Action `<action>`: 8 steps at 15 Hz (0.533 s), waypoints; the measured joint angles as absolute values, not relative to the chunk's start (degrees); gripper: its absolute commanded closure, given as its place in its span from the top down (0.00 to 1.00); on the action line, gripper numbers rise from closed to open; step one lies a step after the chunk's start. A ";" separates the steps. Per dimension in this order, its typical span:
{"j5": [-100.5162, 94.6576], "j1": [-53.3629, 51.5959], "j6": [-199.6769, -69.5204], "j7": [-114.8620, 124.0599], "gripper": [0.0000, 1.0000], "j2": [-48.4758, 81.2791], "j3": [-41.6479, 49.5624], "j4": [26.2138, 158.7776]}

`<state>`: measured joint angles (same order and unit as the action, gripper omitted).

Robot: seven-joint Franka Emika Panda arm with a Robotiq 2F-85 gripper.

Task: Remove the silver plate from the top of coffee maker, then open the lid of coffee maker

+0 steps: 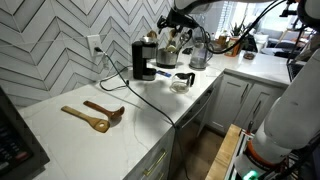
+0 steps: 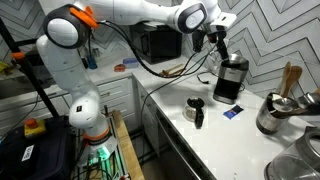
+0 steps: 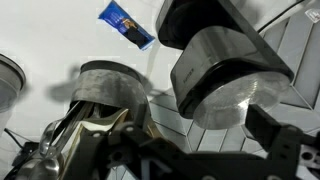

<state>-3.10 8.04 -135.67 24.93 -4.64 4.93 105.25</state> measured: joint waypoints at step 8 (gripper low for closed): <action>1.01 8.06 -135.15 25.50 1.00 4.34 5.83 96.94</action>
